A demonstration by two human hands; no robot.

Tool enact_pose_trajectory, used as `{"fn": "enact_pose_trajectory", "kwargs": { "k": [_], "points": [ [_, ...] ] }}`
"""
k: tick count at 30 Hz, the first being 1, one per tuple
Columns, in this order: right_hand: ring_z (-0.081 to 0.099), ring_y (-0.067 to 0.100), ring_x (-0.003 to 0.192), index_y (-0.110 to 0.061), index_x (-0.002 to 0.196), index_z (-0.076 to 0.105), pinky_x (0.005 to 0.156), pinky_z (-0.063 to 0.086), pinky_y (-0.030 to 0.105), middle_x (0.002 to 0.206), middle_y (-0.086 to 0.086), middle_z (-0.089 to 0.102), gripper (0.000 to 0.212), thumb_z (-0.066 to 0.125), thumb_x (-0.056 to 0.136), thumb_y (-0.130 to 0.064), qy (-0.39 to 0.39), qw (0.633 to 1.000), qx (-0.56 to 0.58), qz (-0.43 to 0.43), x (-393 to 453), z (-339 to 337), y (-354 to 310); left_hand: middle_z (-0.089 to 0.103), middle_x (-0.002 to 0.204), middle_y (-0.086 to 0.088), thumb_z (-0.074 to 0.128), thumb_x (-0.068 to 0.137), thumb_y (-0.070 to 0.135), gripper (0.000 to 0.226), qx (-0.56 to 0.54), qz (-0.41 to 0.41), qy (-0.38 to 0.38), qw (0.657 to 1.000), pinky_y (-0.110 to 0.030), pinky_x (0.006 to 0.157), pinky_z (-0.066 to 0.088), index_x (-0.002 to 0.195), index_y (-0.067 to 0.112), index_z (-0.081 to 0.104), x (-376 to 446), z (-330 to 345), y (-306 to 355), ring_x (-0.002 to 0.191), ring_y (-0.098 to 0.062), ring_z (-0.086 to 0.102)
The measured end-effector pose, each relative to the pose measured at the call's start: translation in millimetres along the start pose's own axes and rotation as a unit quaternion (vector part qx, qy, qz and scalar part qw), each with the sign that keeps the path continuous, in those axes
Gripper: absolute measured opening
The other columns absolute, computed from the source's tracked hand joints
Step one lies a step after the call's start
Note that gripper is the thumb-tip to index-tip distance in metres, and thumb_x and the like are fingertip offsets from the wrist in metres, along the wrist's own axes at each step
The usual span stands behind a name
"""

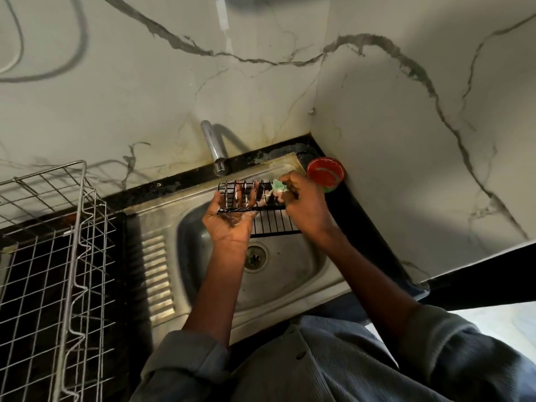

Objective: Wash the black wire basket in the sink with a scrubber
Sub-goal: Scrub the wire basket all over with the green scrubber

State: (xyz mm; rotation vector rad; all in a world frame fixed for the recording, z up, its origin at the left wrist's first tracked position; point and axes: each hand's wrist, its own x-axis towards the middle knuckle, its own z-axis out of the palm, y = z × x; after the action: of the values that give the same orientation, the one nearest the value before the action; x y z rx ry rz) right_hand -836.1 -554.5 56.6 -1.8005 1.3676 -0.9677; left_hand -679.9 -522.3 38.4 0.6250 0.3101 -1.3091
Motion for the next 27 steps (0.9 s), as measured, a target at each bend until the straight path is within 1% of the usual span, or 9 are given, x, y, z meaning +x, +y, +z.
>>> {"fn": "enact_pose_trajectory", "kwargs": {
  "k": [2, 6, 9, 11, 13, 16, 20, 24, 27],
  "points": [
    [0.069, 0.013, 0.108, -0.019, 0.121, 0.073, 0.094, 0.058, 0.038, 0.115, -0.001, 0.075, 0.044, 0.067, 0.084, 0.005, -0.036, 0.998, -0.044, -0.036, 2.3, 1.7, -1.8, 0.066, 0.139, -0.015, 0.056, 0.101, 0.021, 0.041, -0.001, -0.001, 0.000, 1.000, -0.061, 0.086, 0.058, 0.140, 0.010, 0.062, 0.1, 3.1, 1.8, 0.124, -0.039, 0.064],
    [0.064, 0.020, 0.098, -0.014, 0.120, 0.074, 0.085, 0.054, 0.034, 0.107, 0.002, 0.064, 0.035, 0.069, 0.088, -0.001, -0.086, 0.976, -0.139, -0.141, -0.4, 7.7, 0.2, 0.063, 0.141, -0.021, 0.060, 0.099, 0.027, 0.048, -0.016, -0.021, 0.006, 1.000, -0.068, 0.112, 0.039, 0.144, 0.008, 0.060, 3.7, 4.9, 8.1, 0.130, -0.045, 0.059],
    [0.062, 0.020, 0.097, -0.014, 0.115, 0.073, 0.081, 0.052, 0.034, 0.106, 0.000, 0.061, 0.025, 0.069, 0.090, -0.009, -0.082, 0.973, -0.136, -0.170, -3.3, 10.2, 4.3, 0.066, 0.128, -0.024, 0.063, 0.098, 0.031, 0.048, -0.012, -0.027, -0.006, 1.000, -0.071, 0.111, 0.039, 0.139, 0.006, 0.060, 4.1, 7.9, 13.2, 0.130, -0.049, 0.058],
    [0.062, 0.017, 0.096, -0.014, 0.108, 0.073, 0.079, 0.049, 0.030, 0.106, -0.003, 0.062, 0.018, 0.069, 0.091, -0.012, -0.060, 0.977, -0.126, -0.161, -5.1, 9.2, 5.5, 0.066, 0.121, -0.023, 0.065, 0.097, 0.029, 0.042, -0.009, -0.036, -0.019, 0.999, -0.071, 0.110, 0.040, 0.131, 0.005, 0.062, 2.6, 10.6, 15.8, 0.132, -0.048, 0.056],
    [0.060, 0.015, 0.097, -0.012, 0.102, 0.073, 0.080, 0.049, 0.029, 0.106, -0.003, 0.061, 0.012, 0.068, 0.091, -0.009, -0.028, 0.986, -0.099, -0.130, -3.3, 6.6, 10.2, 0.067, 0.117, -0.023, 0.066, 0.097, 0.027, 0.033, -0.002, -0.037, -0.014, 0.999, -0.071, 0.110, 0.041, 0.122, 0.004, 0.064, 0.9, 11.6, 18.2, 0.126, -0.047, 0.061],
    [0.056, 0.011, 0.105, -0.013, 0.104, 0.076, 0.091, 0.049, 0.028, 0.111, -0.005, 0.060, 0.020, 0.069, 0.088, -0.004, 0.004, 0.997, -0.041, -0.061, 3.8, -1.2, 15.5, 0.066, 0.121, -0.022, 0.067, 0.097, 0.024, 0.030, 0.001, -0.040, -0.005, 0.999, -0.072, 0.109, 0.040, 0.119, 0.004, 0.064, -0.8, 12.7, 23.0, 0.122, -0.047, 0.062],
    [0.069, 0.004, 0.095, -0.019, 0.110, 0.077, 0.087, 0.059, 0.033, 0.103, -0.007, 0.075, 0.022, 0.076, 0.088, -0.014, 0.021, 0.998, 0.048, 0.025, 10.3, -8.9, 7.6, 0.067, 0.118, -0.021, 0.064, 0.097, 0.023, 0.028, 0.008, -0.047, 0.000, 0.999, -0.073, 0.108, 0.040, 0.118, 0.004, 0.065, -2.4, 16.8, 23.5, 0.120, -0.051, 0.062],
    [0.070, 0.006, 0.087, -0.021, 0.103, 0.073, 0.080, 0.060, 0.041, 0.094, -0.008, 0.075, 0.013, 0.074, 0.091, -0.026, -0.007, 1.000, -0.002, 0.017, 19.8, -2.9, 10.2, 0.066, 0.126, -0.020, 0.067, 0.094, 0.022, 0.048, 0.014, -0.062, -0.009, 0.998, -0.075, 0.108, 0.038, 0.139, 0.007, 0.060, 3.3, 19.3, 24.4, 0.125, -0.055, 0.059],
    [0.071, 0.010, 0.090, -0.021, 0.096, 0.071, 0.083, 0.060, 0.042, 0.093, -0.006, 0.074, 0.014, 0.080, 0.086, -0.025, -0.026, 0.997, 0.047, 0.063, 25.4, -0.3, 10.7, 0.065, 0.131, -0.021, 0.070, 0.092, 0.021, 0.056, 0.014, -0.066, -0.012, 0.998, -0.076, 0.107, 0.039, 0.146, 0.009, 0.056, 8.3, 15.9, 24.4, 0.123, -0.057, 0.060]
  ]
}}
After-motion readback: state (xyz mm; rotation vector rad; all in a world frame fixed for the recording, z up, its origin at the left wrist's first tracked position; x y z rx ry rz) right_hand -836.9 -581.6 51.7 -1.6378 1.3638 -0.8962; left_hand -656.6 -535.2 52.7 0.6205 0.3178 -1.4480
